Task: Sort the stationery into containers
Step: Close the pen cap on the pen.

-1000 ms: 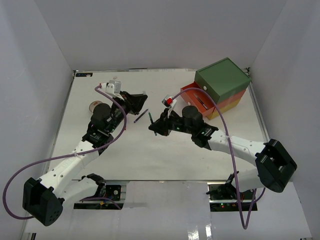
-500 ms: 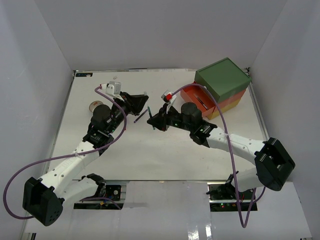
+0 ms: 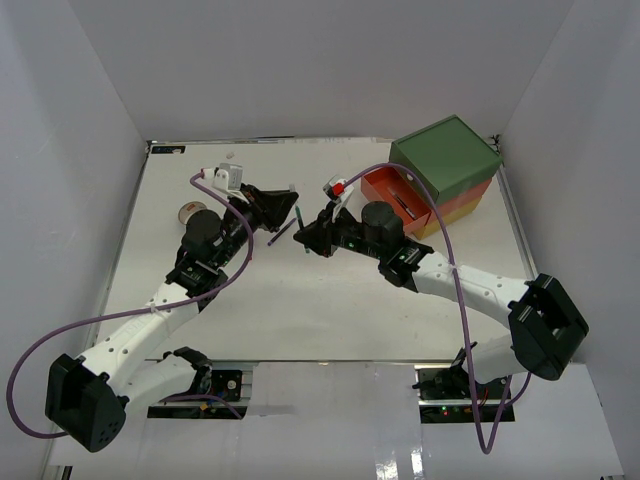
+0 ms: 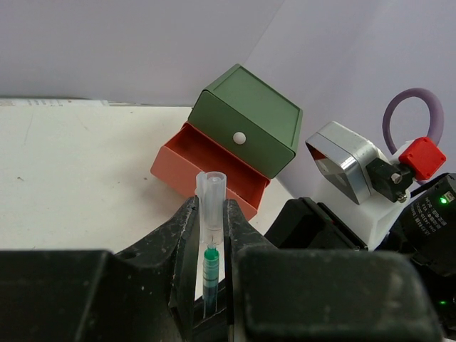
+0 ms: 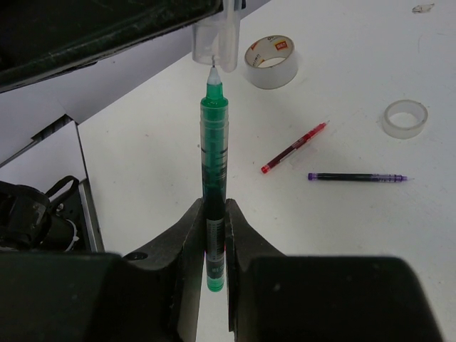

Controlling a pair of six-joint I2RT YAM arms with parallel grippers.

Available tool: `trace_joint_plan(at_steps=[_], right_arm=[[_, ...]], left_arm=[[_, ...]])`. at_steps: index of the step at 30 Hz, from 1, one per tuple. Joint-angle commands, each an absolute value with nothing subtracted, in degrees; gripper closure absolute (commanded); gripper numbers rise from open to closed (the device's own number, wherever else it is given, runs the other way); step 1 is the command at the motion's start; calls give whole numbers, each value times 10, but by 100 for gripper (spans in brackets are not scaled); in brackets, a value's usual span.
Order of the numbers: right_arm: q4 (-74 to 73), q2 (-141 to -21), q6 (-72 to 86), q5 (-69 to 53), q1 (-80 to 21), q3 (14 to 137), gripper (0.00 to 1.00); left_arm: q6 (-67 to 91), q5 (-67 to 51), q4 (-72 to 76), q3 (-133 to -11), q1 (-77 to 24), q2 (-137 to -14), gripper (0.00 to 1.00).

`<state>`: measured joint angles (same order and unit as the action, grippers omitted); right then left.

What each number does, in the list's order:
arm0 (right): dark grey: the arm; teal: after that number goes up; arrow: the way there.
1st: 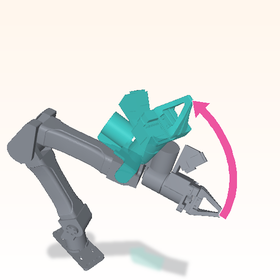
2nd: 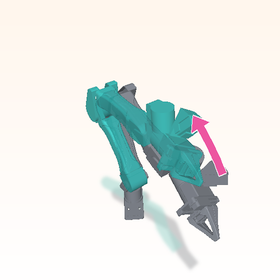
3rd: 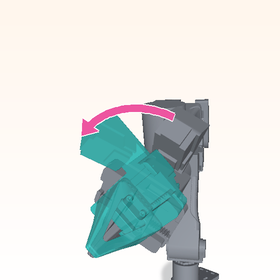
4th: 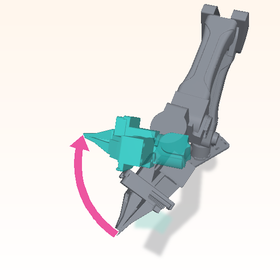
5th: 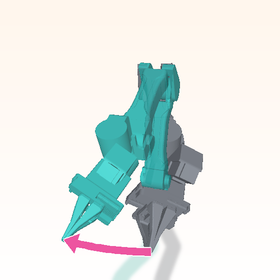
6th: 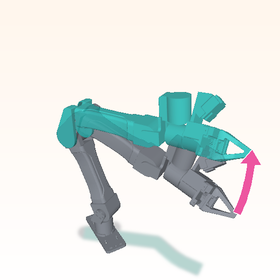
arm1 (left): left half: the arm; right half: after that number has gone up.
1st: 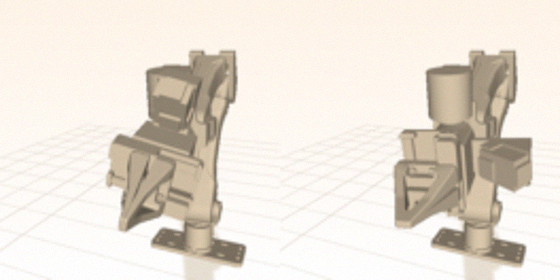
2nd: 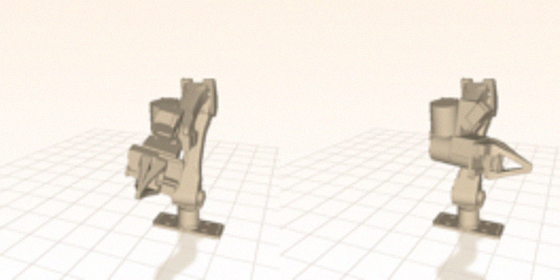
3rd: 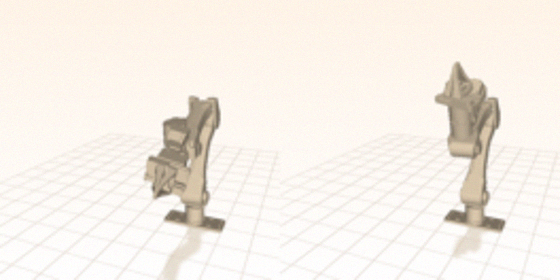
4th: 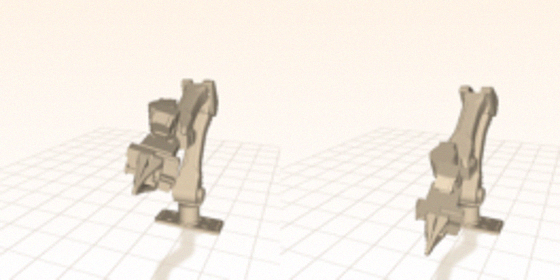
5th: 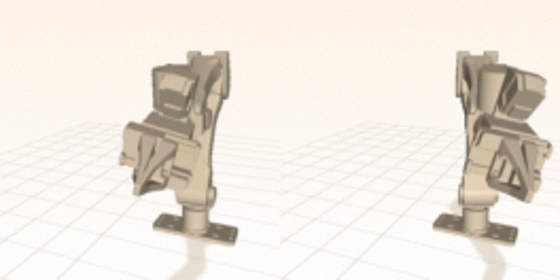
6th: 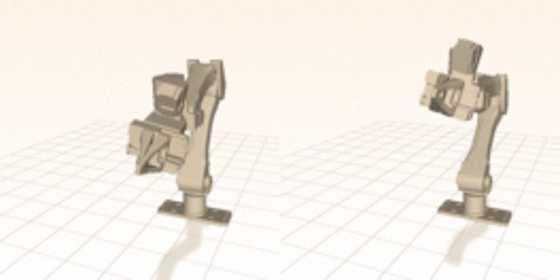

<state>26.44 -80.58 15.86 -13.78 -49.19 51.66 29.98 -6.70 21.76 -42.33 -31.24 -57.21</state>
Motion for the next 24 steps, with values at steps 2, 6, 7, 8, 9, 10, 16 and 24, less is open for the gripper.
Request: trace_joint_plan(at_steps=[2,6,7,8,9,10,16,24], right_arm=[[290,-808,149,-127,-490,541,92],[290,-809,149,-125,-487,543,92],[290,-809,150,-125,-485,543,92],[290,-808,150,-124,-484,543,92],[291,-807,150,-124,-484,543,92],[291,-807,150,-125,-484,545,92],[294,-806,151,-131,-484,549,92],[305,-801,160,-134,-484,555,92]], left_arm=[[304,-80,232,-417,-314,-566,92],[304,-80,235,-414,-314,-563,92],[304,-79,235,-414,-314,-562,92],[304,-79,235,-413,-314,-562,92],[304,-79,235,-413,-314,-562,92],[304,-80,235,-414,-314,-562,92],[304,-84,240,-411,-314,-565,91],[301,-90,251,-403,-314,-567,89]])
